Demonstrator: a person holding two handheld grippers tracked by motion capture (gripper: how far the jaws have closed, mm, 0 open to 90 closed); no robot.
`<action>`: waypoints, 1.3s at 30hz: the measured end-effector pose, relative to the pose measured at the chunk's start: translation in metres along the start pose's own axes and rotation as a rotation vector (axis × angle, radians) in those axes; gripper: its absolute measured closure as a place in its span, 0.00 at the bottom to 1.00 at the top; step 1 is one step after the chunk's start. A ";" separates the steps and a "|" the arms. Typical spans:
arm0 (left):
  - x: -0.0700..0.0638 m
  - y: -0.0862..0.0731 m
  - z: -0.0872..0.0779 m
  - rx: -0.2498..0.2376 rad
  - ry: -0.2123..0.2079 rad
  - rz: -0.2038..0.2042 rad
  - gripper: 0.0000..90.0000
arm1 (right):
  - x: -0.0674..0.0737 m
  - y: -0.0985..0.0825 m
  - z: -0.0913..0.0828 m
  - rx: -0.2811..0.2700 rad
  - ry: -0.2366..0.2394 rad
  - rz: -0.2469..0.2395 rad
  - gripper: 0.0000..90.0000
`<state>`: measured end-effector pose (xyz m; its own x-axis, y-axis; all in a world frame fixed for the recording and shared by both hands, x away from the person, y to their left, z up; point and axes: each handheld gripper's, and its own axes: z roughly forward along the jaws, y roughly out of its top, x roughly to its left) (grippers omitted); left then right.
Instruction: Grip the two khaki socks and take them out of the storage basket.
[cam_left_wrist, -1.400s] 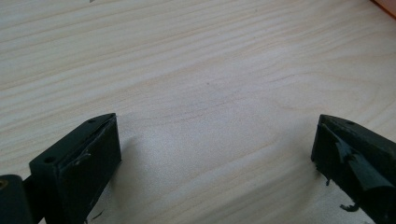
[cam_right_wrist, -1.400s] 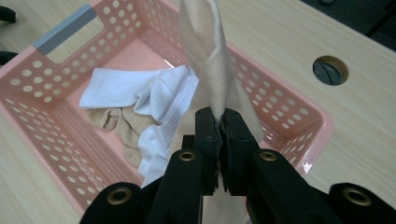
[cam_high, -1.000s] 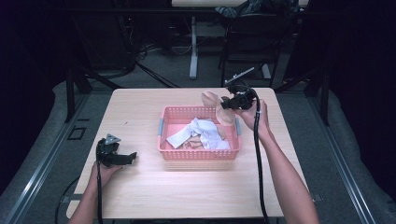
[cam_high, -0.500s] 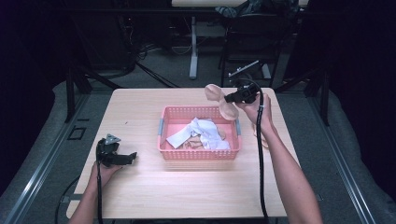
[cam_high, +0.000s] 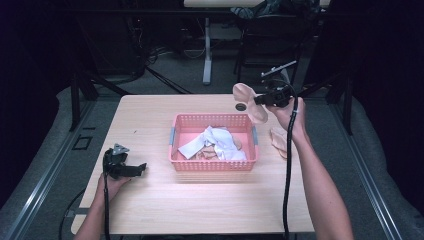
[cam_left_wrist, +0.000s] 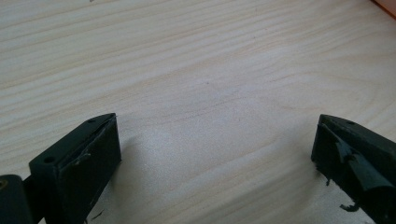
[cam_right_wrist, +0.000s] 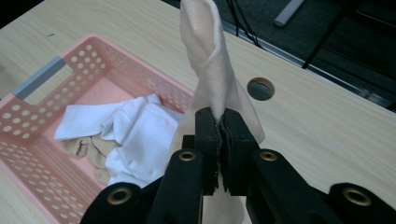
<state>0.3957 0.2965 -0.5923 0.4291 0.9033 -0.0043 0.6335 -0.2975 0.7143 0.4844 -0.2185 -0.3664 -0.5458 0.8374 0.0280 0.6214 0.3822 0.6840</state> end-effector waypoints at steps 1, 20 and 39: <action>0.000 0.000 0.000 0.000 0.000 0.001 0.01 | -0.002 -0.002 -0.002 -0.004 -0.005 0.006 0.96; 0.000 0.000 0.000 0.000 0.000 0.000 0.01 | -0.051 -0.047 -0.014 0.020 -0.084 0.109 0.96; 0.000 0.000 0.000 0.000 0.000 0.000 0.01 | -0.070 -0.104 0.029 0.156 -0.080 0.171 0.96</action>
<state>0.3957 0.2965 -0.5923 0.4285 0.9035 -0.0044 0.6334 -0.2969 0.7146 0.4749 -0.3057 -0.4608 -0.3825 0.9212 0.0718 0.7836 0.2822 0.5534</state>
